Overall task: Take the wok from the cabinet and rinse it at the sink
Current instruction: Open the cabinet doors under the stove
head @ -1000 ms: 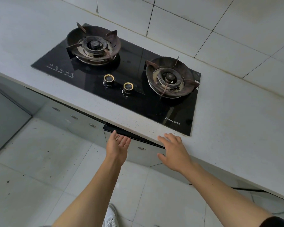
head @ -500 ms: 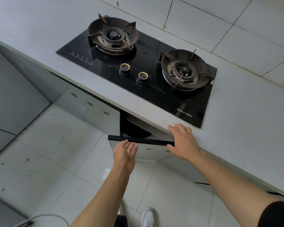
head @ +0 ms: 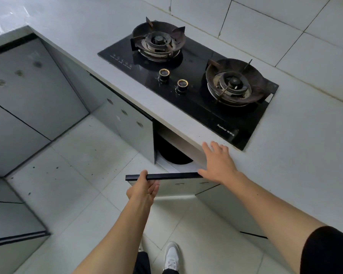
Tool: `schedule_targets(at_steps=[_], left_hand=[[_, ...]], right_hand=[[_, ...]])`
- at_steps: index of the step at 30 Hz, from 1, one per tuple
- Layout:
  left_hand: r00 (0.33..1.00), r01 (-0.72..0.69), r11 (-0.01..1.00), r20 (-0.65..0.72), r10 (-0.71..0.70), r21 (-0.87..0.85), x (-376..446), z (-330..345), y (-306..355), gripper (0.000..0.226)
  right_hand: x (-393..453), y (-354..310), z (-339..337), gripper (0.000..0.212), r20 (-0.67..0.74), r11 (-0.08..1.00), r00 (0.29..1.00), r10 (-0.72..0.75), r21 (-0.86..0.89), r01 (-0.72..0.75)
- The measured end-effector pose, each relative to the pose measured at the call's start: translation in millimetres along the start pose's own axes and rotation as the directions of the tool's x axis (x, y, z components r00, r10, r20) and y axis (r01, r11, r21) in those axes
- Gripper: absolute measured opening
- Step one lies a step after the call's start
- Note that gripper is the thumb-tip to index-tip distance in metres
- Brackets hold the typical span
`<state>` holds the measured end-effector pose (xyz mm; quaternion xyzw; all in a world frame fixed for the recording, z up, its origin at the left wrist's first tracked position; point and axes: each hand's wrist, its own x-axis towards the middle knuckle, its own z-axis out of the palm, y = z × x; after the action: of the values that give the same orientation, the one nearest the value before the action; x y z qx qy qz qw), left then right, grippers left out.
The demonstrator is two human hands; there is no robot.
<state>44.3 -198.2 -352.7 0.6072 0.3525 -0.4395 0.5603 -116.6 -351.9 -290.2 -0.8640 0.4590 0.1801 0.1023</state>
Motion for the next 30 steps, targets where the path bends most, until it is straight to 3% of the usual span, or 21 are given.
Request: schedule_targets(at_steps=[3, 5, 7, 8, 11, 12, 15, 16, 18, 21, 30], left_hand=[[0.98, -0.054, 0.992, -0.182, 0.074, 0.112, -2.3, -8.0, -0.6, 0.086], [0.869, -0.261, 0.857, -0.278, 0.409, 0.445, 0.8, -9.1, -0.2, 0.099], [0.689, -0.446, 0.54, -0.11, 0.716, 0.714, 8.6, -11.2, 1.6, 0.092], [0.649, -0.469, 0.418, -0.017, 0.761, 0.778, 11.8, -11.4, 5.6, 0.083], [0.669, -0.452, 0.224, 0.162, 0.725, 0.863, 23.2, -12.9, 18.2, 0.035], [0.641, -0.464, 0.129, 0.231, 0.732, 0.876, 25.7, -14.2, 20.2, 0.024], [0.392, -0.533, -0.263, 0.509, 0.766, 0.805, 28.0, -22.0, 12.9, 0.028], [0.305, -0.536, -0.365, 0.578, 0.757, 0.761, 28.2, -27.4, 10.5, 0.029], [0.193, -0.534, -0.503, 0.677, 0.71, 0.679, 31.2, -41.3, 9.6, 0.026], [0.125, -0.55, -0.598, 0.765, 0.632, 0.583, 35.3, -58.2, 10.7, 0.017], [0.199, -0.61, -0.536, 0.767, 0.609, 0.584, 15.8, -87.9, -17.8, 0.018]], right_hand=[[2.5, 1.5, 0.3, 0.093, 0.0, 0.999, 1.0, -0.019, -0.028, 0.019], [3.9, 2.2, 0.1, 0.093, -0.007, 0.999, 1.0, -0.023, -0.032, 0.022], [4.4, 3.0, 0.1, 0.092, -0.013, 0.999, 1.0, -0.025, -0.026, 0.025], [4.2, 3.1, 0.1, 0.092, -0.021, 0.999, 0.999, -0.028, -0.027, 0.028], [3.3, 1.2, 1.8, 0.091, -0.049, 0.996, 0.998, -0.05, -0.072, 0.046], [3.2, 0.5, 3.0, 0.092, -0.056, 0.995, 0.997, -0.049, -0.084, 0.045], [4.5, 0.2, 5.8, 0.094, -0.05, 0.997, 0.998, -0.03, -0.073, 0.026], [5.2, 0.3, 6.1, 0.094, -0.044, 0.997, 0.999, -0.024, -0.068, 0.021], [5.8, 0.1, 5.9, 0.094, -0.034, 0.998, 0.999, -0.01, -0.063, 0.008], [5.1, -2.1, 5.6, 0.095, -0.022, 0.998, 1.0, 0.009, -0.054, -0.01], [-3.4, 4.6, 0.9, 0.095, 0.0, 1.0, 1.0, 0.002, 0.006, -0.002]])
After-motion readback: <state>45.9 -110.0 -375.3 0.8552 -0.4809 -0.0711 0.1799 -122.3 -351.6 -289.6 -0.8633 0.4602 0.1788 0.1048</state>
